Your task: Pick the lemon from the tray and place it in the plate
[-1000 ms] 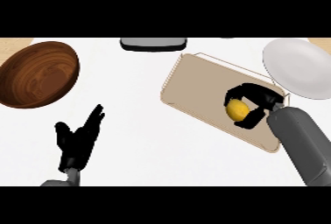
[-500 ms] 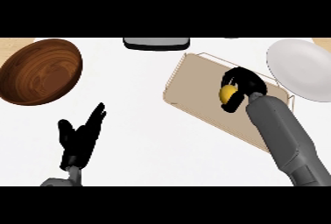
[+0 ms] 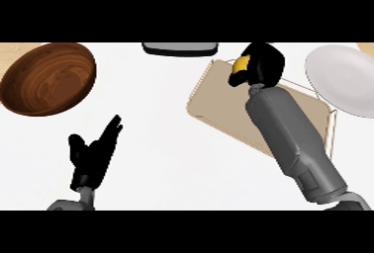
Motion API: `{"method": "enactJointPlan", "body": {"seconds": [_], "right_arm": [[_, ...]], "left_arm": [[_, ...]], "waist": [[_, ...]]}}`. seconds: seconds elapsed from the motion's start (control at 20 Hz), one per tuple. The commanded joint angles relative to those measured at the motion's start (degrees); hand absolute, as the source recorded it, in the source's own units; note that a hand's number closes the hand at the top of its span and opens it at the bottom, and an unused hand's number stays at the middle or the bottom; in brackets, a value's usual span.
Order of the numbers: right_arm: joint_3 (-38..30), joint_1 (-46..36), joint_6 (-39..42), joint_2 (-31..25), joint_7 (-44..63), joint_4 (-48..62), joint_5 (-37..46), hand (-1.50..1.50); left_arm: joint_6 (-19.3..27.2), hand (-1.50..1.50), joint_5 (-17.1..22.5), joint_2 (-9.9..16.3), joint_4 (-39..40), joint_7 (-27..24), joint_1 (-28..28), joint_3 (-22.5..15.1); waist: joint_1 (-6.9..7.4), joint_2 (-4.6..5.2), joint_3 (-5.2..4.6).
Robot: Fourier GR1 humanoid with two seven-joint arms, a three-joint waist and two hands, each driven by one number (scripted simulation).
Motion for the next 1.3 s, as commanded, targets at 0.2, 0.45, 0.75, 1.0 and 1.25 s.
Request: {"method": "enactJointPlan", "body": {"seconds": [0.2, 0.45, 0.75, 1.0, 1.25], "right_arm": [[-3.1, -3.2, -22.4, 2.0, 13.8, 4.0, 10.8, 1.5], [-8.3, -1.7, -28.9, -1.9, 11.7, 2.3, 9.5, 1.5], [-13.9, 0.4, -34.3, -7.1, 2.9, 6.3, 5.1, 1.5], [-18.1, 3.8, -40.3, -14.1, -3.6, 10.8, 2.9, 1.5], [-22.2, 5.2, -37.9, -19.6, -15.6, 12.7, -7.5, 1.5]], "left_arm": [[-2.2, 0.0, 1.8, 1.7, -0.8, 2.0, 1.5, 1.2], [-1.3, 0.0, 1.5, 0.6, 2.1, 0.5, 0.6, 2.3], [-2.6, 0.0, 1.7, 2.2, -1.5, 1.3, 3.3, 2.6], [-0.6, 0.0, -0.4, 0.3, -2.0, 2.8, 1.0, 0.6], [-1.0, 0.0, 0.0, -0.5, -3.0, 2.0, 2.5, 0.5]], "waist": [[-0.75, 0.06, -0.13], [-1.88, -0.02, -0.1], [-1.18, 0.09, -0.08], [-0.51, 0.67, 0.02], [0.03, 0.68, 0.13]]}}
